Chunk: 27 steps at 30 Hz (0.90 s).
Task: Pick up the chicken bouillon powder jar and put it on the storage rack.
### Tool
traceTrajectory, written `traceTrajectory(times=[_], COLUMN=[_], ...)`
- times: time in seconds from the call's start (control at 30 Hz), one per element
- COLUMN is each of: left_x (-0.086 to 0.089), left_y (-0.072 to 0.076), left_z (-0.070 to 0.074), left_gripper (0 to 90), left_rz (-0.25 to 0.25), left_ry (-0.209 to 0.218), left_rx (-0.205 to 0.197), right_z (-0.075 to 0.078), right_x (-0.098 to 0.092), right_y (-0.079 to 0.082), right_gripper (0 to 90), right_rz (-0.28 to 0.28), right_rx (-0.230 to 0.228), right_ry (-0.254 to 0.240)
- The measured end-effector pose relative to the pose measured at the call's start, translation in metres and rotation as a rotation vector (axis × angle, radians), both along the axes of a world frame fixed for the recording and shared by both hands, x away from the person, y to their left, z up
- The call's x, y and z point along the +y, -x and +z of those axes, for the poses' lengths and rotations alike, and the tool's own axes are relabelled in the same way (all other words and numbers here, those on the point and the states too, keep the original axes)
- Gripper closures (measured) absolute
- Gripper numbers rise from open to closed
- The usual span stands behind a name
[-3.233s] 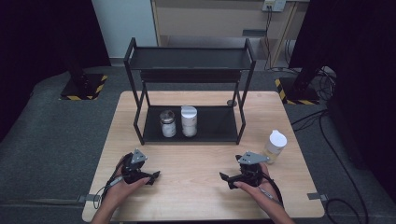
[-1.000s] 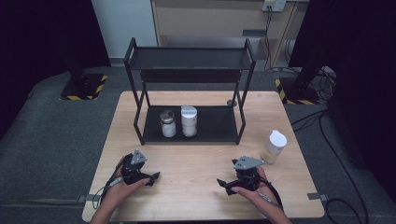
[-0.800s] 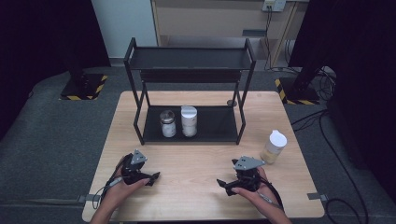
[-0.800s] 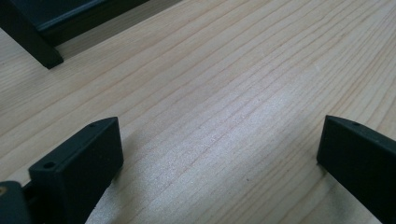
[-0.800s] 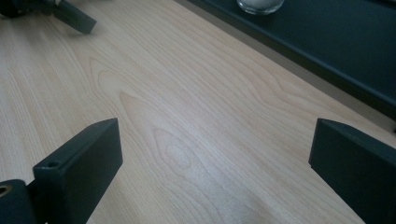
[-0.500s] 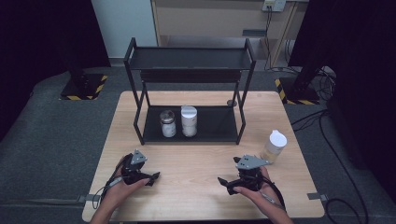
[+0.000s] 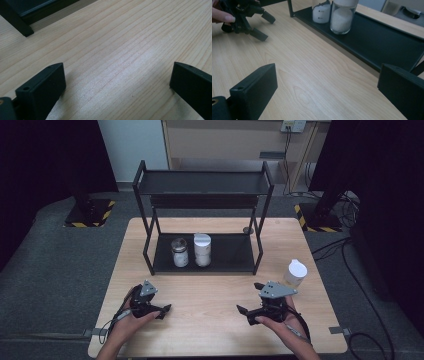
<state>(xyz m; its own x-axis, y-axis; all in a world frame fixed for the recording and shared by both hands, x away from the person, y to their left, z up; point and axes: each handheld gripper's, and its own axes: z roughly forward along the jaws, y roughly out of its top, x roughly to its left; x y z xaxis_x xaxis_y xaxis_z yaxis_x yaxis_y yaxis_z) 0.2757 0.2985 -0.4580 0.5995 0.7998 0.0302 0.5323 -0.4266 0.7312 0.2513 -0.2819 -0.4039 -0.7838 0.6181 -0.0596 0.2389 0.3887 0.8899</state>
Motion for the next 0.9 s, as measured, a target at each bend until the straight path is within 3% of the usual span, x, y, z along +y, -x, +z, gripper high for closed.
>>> traceTrajectory(times=[0.37, 0.9], left_x=[0.000, 0.000], left_y=[0.000, 0.000], left_z=[0.000, 0.000], left_gripper=[0.0, 0.0], left_rz=[0.000, 0.000], left_ry=[0.000, 0.000], left_rx=[0.000, 0.000], right_z=[0.016, 0.027], right_x=[-0.018, -0.037], right_y=[0.006, 0.011], right_gripper=[3.4, 3.4], right_rz=[-0.047, -0.102], right_rx=[-0.051, -0.091], right_ry=[-0.036, -0.067])
